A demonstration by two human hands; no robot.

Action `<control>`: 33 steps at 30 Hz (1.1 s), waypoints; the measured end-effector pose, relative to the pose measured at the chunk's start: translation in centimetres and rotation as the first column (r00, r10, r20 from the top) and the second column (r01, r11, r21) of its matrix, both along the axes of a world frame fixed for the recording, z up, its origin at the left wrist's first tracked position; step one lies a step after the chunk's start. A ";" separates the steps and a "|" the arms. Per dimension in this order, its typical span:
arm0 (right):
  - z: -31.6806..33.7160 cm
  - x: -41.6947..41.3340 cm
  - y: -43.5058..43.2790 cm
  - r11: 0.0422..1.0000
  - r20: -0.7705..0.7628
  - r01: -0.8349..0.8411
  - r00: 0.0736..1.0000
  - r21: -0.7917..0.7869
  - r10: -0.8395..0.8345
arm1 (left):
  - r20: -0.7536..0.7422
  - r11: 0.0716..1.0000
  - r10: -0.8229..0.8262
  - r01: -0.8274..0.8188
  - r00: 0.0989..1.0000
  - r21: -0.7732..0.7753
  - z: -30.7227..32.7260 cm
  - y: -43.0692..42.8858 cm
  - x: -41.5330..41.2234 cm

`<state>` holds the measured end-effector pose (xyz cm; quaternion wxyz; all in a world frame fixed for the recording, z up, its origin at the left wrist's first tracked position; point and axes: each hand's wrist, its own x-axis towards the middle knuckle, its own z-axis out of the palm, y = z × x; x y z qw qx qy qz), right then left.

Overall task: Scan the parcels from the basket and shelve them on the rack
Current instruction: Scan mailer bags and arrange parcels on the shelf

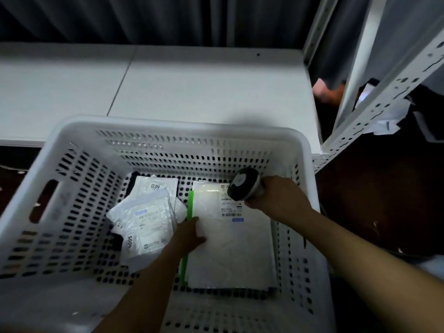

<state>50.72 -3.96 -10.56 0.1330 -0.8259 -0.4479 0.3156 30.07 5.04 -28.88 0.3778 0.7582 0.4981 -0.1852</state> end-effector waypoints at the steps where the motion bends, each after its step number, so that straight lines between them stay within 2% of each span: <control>1: 0.1 0.2 0.2 1.000 0.005 -0.007 1.000 0.000 0.007 | 0.015 1.000 0.024 -0.024 1.000 -0.013 -0.1 -0.2 0.1; 5: 0.8 0.9 0.8 1.000 -0.059 -0.017 0.998 0.003 0.017 | 0.061 0.984 0.172 -0.169 0.983 -0.052 -0.1 -0.7 -0.1; 7: 1.2 1.3 1.1 1.000 -0.068 -0.026 0.997 0.007 0.027 | 0.077 0.986 0.165 -0.163 0.983 -0.031 -0.1 -0.8 -0.4; 12: 2.1 1.3 1.7 0.996 -0.051 -0.087 0.995 0.001 0.087 | 0.253 0.948 0.309 -0.318 0.917 -0.003 1.0 -1.7 0.2; 15: 2.9 0.9 1.9 0.996 -0.083 -0.086 0.993 0.031 0.089 | 0.264 0.941 0.338 -0.330 0.903 -0.077 2.0 -2.4 0.8; 17: 3.5 0.7 2.0 0.995 -0.091 -0.088 0.992 0.055 0.093 | 0.296 0.930 0.364 -0.360 0.883 -0.070 3.2 -2.6 0.9; 20: 4.7 0.2 1.9 0.993 -0.124 -0.059 0.990 0.106 0.072 | 0.426 0.890 0.426 -0.454 0.798 -0.039 6.6 -2.7 0.2; 24: 6.7 -0.6 1.7 0.987 -0.206 0.008 0.978 0.158 0.025 | 0.587 0.840 0.425 -0.541 0.689 0.028 12.2 -1.9 -2.7; 27: 8.2 -1.0 1.6 0.971 -0.377 0.119 0.926 0.205 -0.034 | 0.700 0.820 0.416 -0.572 0.581 -0.013 16.3 -1.0 -5.5; 29: 9.3 -1.4 1.3 0.956 -0.501 0.159 0.866 0.248 -0.014 | 0.759 0.787 0.448 -0.611 0.472 -0.084 19.1 -1.0 -7.2; 33: 11.4 -2.0 0.4 0.937 -0.569 0.144 0.820 0.317 0.066 | 0.820 0.703 0.540 -0.638 0.192 -0.314 22.7 -0.7 -9.5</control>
